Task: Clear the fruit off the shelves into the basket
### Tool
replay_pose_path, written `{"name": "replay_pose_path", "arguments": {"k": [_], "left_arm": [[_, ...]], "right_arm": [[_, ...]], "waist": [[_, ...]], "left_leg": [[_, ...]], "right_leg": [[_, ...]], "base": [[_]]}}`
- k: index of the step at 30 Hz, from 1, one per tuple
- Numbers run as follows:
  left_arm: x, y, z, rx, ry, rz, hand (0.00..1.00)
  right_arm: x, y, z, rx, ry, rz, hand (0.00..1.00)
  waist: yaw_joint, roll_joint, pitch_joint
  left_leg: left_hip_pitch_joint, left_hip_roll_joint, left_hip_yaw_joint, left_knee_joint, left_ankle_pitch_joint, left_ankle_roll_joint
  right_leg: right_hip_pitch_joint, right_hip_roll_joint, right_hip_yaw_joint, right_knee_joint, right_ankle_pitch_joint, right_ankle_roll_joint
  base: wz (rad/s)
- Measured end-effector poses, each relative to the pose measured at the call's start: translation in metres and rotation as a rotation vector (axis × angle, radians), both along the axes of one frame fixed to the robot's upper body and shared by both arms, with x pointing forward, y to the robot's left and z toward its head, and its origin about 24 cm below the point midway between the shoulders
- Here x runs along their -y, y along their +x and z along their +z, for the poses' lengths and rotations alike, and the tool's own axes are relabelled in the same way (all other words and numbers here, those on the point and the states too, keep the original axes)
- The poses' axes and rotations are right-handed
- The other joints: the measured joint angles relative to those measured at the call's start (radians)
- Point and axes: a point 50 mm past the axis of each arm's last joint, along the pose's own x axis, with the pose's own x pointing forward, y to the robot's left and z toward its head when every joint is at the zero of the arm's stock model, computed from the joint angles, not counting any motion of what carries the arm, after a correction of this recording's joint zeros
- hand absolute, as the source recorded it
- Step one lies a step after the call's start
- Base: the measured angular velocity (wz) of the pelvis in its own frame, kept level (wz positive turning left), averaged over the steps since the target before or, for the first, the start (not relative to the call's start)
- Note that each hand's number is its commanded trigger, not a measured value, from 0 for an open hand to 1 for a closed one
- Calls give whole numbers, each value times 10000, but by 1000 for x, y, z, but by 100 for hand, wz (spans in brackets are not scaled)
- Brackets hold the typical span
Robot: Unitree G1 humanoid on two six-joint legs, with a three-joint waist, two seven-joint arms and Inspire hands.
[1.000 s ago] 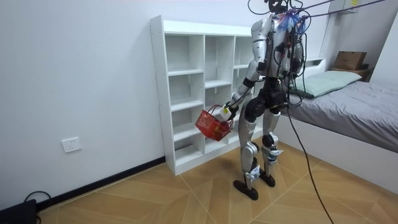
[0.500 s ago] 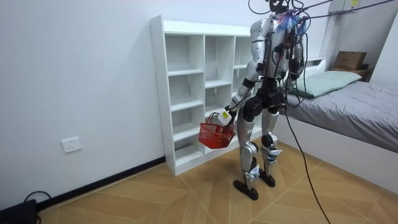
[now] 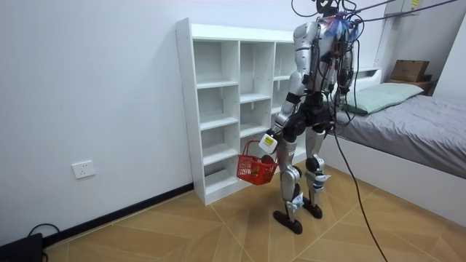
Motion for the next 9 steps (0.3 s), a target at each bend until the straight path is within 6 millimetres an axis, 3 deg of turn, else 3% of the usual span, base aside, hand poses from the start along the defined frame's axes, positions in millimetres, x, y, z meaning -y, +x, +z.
{"name": "replay_pose_path", "arguments": {"k": [2,9], "left_arm": [[0,-3,0,-208,-51,50,100],[-1,-7,-1,-557,-171,258,100]], "right_arm": [[-1,-3,-1,-198,188,-216,0],[-1,-5,-4,-692,494,-559,0]], "waist": [[7,-48,-34],[-6,-61,-38]], "left_leg": [[78,-16,-50,-28,-12,3],[332,-7,-68,-108,-37,-22]], "right_leg": [[78,-6,-7,-21,-24,14],[358,23,-20,-159,-38,12]], "base": [[6],[0]]}}
